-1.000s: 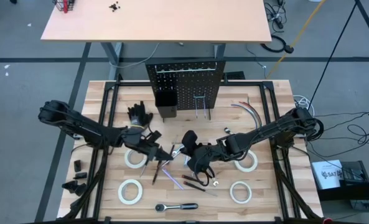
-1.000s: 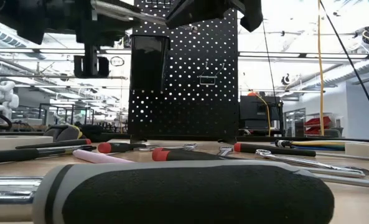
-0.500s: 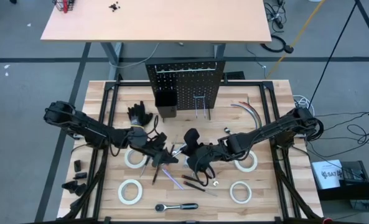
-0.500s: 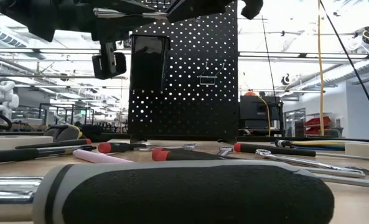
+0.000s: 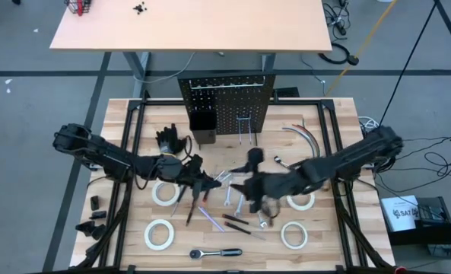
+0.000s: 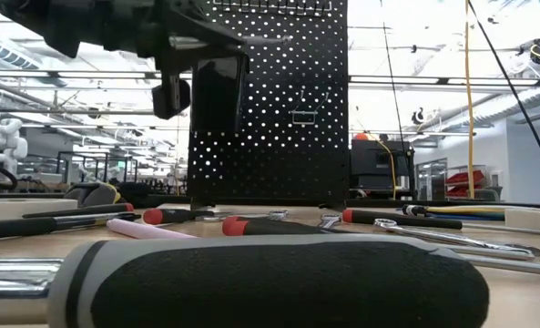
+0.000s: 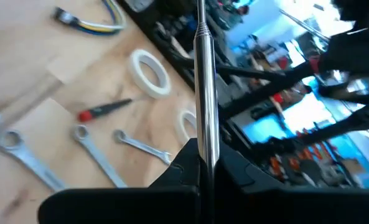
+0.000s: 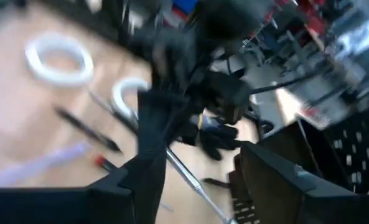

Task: Hang tools onto peg board
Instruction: Put the silver magnetic rod into the black bin on the peg board

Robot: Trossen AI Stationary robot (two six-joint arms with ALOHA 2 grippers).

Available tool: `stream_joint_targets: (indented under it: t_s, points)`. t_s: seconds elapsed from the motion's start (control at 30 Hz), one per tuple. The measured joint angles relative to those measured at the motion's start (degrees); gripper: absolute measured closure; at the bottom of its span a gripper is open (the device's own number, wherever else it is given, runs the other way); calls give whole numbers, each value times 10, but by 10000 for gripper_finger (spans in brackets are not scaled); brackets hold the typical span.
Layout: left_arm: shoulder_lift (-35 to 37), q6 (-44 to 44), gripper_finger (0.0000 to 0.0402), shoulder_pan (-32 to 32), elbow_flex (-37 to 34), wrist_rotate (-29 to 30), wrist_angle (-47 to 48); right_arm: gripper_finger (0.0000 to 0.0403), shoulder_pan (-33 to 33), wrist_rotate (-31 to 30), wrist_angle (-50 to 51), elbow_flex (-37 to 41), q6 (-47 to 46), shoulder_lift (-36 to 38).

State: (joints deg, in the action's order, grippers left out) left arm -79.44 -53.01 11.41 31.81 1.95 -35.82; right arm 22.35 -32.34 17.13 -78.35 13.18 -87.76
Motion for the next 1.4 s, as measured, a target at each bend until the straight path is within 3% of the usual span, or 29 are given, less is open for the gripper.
stream_joint_targets:
  t_s: [0.13, 0.23, 0.3, 0.47, 0.57, 0.67, 0.83, 1.0, 1.27, 1.4]
  points:
    - [0, 31, 389, -6, -1, 10, -35, 199, -7, 79, 42, 21, -183, 81]
    - [0, 101, 389, -2, -1, 9, -139, 203, -6, 99, -36, 115, -258, 131]
    - [0, 175, 389, 4, -1, 5, -207, 205, -2, 103, -181, 207, -279, 155]
    - [0, 299, 389, 19, 3, 1, -287, 206, -15, 96, -705, 389, -286, 151]
    - [0, 310, 389, 21, 16, 0, -262, 206, -24, 96, -821, 406, -265, 109]
    - [0, 316, 389, 22, 34, -3, -237, 206, -31, 103, -805, 367, -262, 78]
    - [0, 329, 389, 22, 53, -8, -209, 206, -36, 104, -695, 273, -244, 30]
    - [0, 329, 389, 26, 59, -18, -205, 206, -51, 150, -592, 199, -241, 4]
    - [0, 330, 389, 34, 59, -18, -199, 207, -66, 163, -560, 169, -241, -1]
    - [0, 341, 389, 34, 59, -18, -200, 229, -66, 167, -558, 169, -250, -1]
